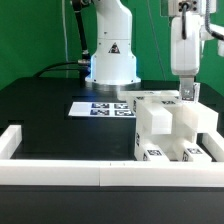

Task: Assemble chair

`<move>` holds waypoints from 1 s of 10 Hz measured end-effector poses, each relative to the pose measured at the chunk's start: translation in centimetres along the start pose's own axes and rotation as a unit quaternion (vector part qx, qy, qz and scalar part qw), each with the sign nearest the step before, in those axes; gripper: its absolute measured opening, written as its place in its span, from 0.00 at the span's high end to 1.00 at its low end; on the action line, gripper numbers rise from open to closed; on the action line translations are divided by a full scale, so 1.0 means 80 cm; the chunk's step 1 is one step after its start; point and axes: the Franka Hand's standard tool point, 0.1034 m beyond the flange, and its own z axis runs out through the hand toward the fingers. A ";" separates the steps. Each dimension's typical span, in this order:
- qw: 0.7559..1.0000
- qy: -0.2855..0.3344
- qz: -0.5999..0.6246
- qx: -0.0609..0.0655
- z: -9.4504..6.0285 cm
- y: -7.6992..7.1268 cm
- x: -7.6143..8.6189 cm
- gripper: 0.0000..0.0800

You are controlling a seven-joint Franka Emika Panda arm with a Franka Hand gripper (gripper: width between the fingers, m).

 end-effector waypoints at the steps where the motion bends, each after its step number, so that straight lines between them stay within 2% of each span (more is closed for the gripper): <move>1: 0.999 0.000 -0.041 -0.001 0.000 0.000 0.000 0.23; 2: 0.995 0.001 -0.096 -0.004 0.000 0.001 0.000 0.20; 6: 0.966 -0.003 -0.259 -0.018 -0.002 0.004 -0.003 0.19; 10: 0.910 -0.005 -0.413 -0.017 -0.002 0.003 -0.002 0.19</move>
Offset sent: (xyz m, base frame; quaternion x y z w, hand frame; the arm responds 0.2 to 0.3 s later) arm 0.0038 -0.0023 0.0030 -0.0184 0.0032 -0.2314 0.9727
